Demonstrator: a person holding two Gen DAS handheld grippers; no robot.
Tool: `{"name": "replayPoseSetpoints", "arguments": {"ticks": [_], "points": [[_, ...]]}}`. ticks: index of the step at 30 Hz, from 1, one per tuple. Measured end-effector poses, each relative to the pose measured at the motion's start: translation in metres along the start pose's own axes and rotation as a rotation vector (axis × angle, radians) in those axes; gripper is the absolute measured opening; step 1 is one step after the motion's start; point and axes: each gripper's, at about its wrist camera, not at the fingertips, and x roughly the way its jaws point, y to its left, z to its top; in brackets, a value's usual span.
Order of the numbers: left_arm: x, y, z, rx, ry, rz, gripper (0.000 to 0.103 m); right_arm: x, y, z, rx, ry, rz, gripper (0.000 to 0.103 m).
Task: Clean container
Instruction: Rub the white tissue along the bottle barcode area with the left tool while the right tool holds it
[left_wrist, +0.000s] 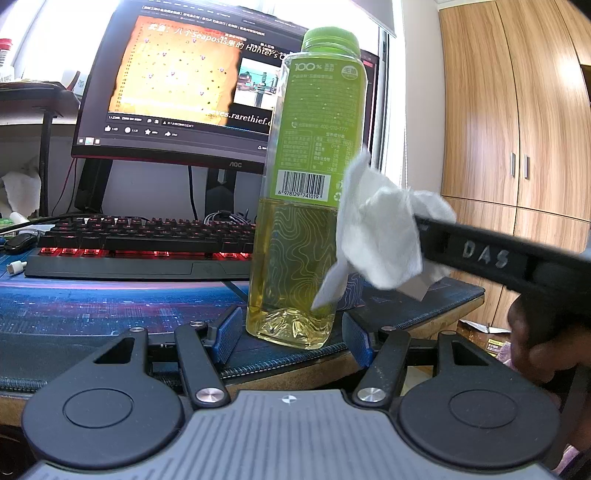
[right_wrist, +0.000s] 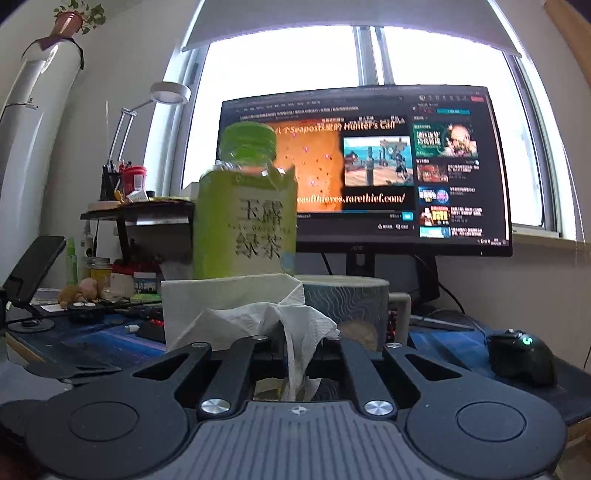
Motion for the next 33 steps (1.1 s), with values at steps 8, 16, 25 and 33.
{"name": "replayPoseSetpoints", "arguments": {"ticks": [8,16,25,33], "points": [[0.000,0.000,0.001,0.000,0.000,0.000,0.064,-0.003,0.004,0.005,-0.010,-0.021,0.012,0.008],[0.000,0.000,0.001,0.001,-0.001,0.001,0.064,0.005,-0.004,-0.005,0.009,0.020,-0.005,0.008],[0.000,0.000,0.000,0.000,-0.001,0.000,0.064,-0.005,0.005,0.006,-0.012,-0.027,0.013,0.008],[-0.001,0.001,0.000,0.001,-0.001,-0.001,0.064,0.003,-0.002,-0.002,0.009,0.005,0.000,0.008]]}}
